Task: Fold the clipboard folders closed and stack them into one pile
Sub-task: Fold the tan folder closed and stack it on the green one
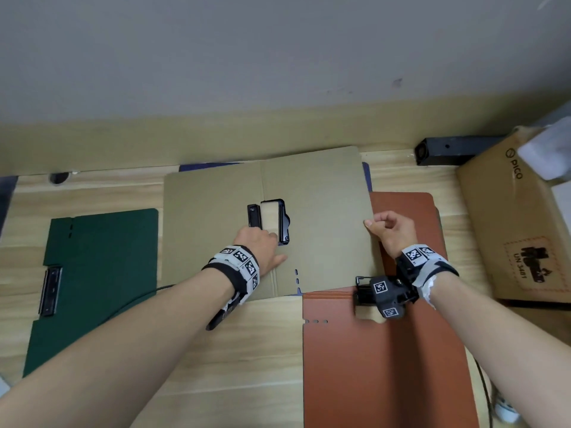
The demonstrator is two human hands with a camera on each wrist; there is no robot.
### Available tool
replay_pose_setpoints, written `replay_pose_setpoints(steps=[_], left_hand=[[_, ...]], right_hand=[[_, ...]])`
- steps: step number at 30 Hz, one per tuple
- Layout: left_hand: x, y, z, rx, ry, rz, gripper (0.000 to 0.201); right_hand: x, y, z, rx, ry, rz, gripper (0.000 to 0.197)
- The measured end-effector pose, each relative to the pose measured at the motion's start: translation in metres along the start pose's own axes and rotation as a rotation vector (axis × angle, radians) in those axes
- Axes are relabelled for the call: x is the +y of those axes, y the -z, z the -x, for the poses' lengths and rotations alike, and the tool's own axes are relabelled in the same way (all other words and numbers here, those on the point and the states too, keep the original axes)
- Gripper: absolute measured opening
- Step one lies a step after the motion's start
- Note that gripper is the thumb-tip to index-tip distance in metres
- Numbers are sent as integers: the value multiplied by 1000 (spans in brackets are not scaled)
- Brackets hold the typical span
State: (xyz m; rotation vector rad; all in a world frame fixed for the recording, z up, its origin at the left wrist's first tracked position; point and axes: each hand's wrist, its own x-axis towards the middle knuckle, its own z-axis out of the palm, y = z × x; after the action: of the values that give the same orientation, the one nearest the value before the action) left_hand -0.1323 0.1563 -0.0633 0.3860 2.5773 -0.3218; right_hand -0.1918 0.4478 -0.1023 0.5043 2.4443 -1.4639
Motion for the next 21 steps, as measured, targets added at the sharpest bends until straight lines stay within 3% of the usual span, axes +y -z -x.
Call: replay_pose_setpoints(steps=[5,8,12,14,16,18,21], left_hand=[[0,-5,18,26,-23,24,50],[3,-4,25,49,-38,39,36],[25,6,24,179,-175,97,29],[44,9,20,195,-317,134,36],[65,9,15,131,-363,142,56],[87,6,11,45,-281,170,75],[112,-2,7,-40,-171,230,87]], right_hand=[[-10,-3,-1,-24,89,344,29],[-9,5,9,-59,99,356,35],[6,29,40,-83,114,316,25],[17,38,59,-146,125,361,23],[26,42,75,-225,152,418,22],[35,43,83,-286,218,517,21],[43,43,87,-345,295,659,30]])
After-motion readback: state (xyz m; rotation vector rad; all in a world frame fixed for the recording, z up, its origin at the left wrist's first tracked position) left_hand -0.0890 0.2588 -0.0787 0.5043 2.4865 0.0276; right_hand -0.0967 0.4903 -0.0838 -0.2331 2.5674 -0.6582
